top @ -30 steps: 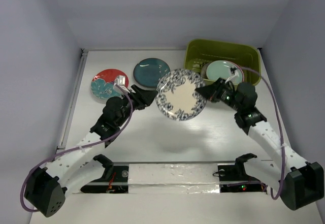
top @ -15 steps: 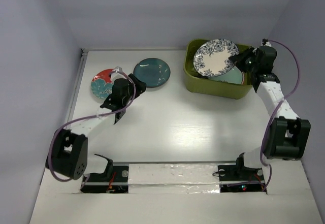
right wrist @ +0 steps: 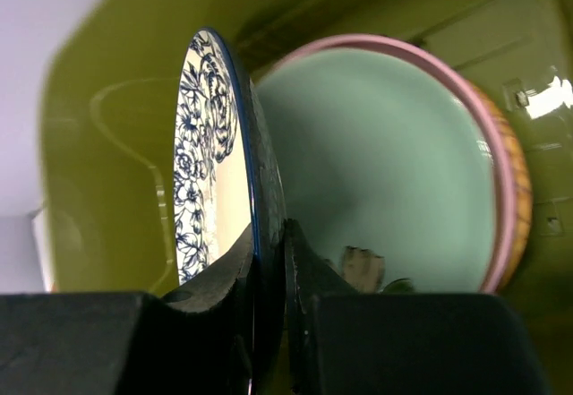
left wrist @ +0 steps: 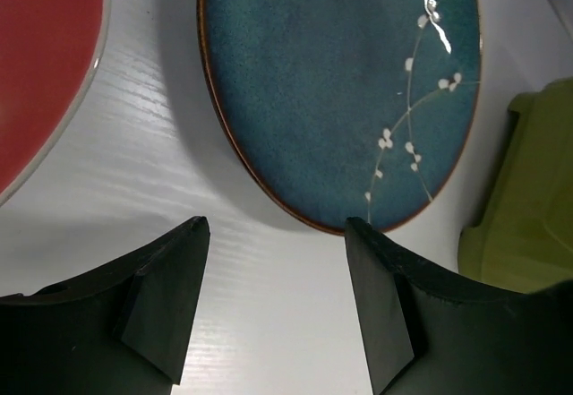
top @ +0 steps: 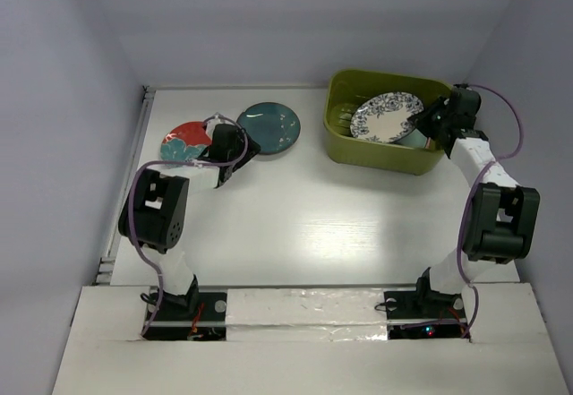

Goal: Place the plates into the plastic bin on the countertop

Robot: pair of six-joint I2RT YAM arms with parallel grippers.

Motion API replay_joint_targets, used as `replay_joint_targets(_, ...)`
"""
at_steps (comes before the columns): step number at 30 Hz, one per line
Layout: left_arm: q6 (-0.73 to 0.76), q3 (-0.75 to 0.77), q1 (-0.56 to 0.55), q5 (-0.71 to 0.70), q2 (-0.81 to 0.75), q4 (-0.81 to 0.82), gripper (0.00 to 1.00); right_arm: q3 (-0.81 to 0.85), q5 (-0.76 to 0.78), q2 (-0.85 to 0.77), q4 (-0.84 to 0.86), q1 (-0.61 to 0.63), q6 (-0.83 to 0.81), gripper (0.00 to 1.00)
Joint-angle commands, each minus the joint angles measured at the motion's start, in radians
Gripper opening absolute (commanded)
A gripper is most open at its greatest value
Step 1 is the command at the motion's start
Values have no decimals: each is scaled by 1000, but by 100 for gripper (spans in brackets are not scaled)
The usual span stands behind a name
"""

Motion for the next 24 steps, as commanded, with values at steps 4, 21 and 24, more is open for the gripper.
replay_joint_targets(4, -12, 85, 4, 1, 71, -1, 59, 65, 29, 31, 72, -6, -2, 5)
replay_joint_targets(21, -71, 191, 13, -16, 212, -14, 48, -171, 106, -113, 236, -6, 82, 98)
replay_joint_targets(24, -91, 179, 13, -17, 218, 10, 44, -173, 123, -182, 202, -6, 72, 100)
